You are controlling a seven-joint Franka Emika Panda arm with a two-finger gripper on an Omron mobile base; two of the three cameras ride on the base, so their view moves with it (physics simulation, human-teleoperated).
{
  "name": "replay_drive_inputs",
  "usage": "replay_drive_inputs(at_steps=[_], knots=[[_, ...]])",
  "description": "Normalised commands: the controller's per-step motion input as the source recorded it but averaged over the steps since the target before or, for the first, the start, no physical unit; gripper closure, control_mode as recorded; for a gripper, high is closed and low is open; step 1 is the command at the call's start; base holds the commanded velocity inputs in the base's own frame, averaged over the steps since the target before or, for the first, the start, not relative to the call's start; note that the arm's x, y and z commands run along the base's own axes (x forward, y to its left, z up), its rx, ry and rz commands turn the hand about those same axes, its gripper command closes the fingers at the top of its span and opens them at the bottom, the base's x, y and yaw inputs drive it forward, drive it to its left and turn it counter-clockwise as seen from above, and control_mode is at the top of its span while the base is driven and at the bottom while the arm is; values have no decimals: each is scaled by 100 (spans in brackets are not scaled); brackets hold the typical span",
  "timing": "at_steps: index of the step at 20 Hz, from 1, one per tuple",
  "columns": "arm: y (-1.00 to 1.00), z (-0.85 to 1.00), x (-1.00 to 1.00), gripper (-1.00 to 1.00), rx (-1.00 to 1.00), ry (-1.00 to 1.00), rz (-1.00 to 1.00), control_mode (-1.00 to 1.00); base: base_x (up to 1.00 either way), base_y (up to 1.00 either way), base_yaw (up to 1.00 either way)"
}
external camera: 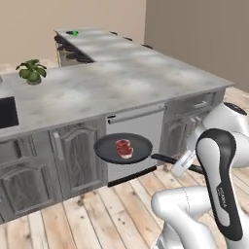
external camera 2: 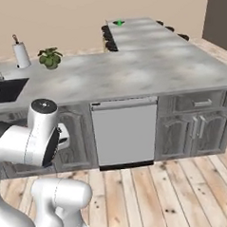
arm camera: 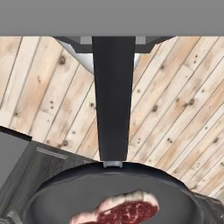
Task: Pick up the pan with the steak in it and place it on the dining table. Then place the steak on the plate.
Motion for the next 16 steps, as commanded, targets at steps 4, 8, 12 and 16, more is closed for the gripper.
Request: replay_drive_inputs(at_steps=[4,8,12,16], knots=[[0,0,0,100,0,0,0,100,84,-93,0],[0,0,0,100,0,0,0,100,83,-96,0],[0,0,0,100,0,0,0,100,77,-100,-1],[0,0,0,100,0,0,0,100,63,-100,-2]])
